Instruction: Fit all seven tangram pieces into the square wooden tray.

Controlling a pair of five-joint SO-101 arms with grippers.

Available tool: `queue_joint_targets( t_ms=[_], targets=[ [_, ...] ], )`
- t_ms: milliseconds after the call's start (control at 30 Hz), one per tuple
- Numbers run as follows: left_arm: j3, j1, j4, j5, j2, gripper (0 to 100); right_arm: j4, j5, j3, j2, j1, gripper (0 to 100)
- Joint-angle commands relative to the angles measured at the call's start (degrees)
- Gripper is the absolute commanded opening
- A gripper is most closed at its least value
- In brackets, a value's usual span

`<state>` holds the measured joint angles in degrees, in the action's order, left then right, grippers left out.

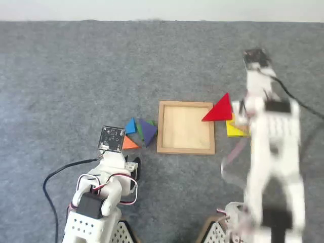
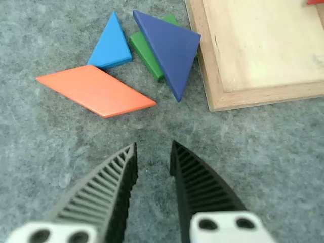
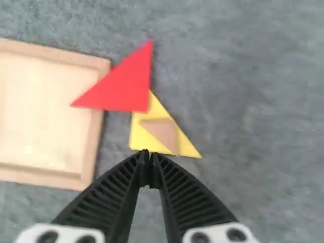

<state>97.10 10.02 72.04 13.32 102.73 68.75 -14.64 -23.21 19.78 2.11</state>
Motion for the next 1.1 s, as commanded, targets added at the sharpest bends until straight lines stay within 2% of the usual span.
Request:
queue_joint_targets(
  t_ms=[0,133,267,600,933,1067],
  targets=[
    [-0.7,0.1,0.1,0.4,1.0,11,3.5,4.8,23.2,-24.9,-4.2,12.1],
    [-0.7,0.1,0.1,0.4,1.0,11,3.4,7.7,30.2,-33.7,-7.8,20.6],
    [-0.7,0.1,0.1,0.4,1.0,11,1.3,10.9,31.4,-37.1,-10.2,24.7],
    [-0.7,0.1,0.1,0.4,1.0,11,-6.2,19.8,23.4,-38.3,-10.3,25.2],
    [-0.7,0.1,0.1,0.4,1.0,11,-6.9,19.6,22.6,-39.9,-13.1,25.2],
    [-0.7,0.1,0.1,0.4,1.0,11,-6.9,22.0,22.6,-43.0,-12.9,25.2]
  ],
)
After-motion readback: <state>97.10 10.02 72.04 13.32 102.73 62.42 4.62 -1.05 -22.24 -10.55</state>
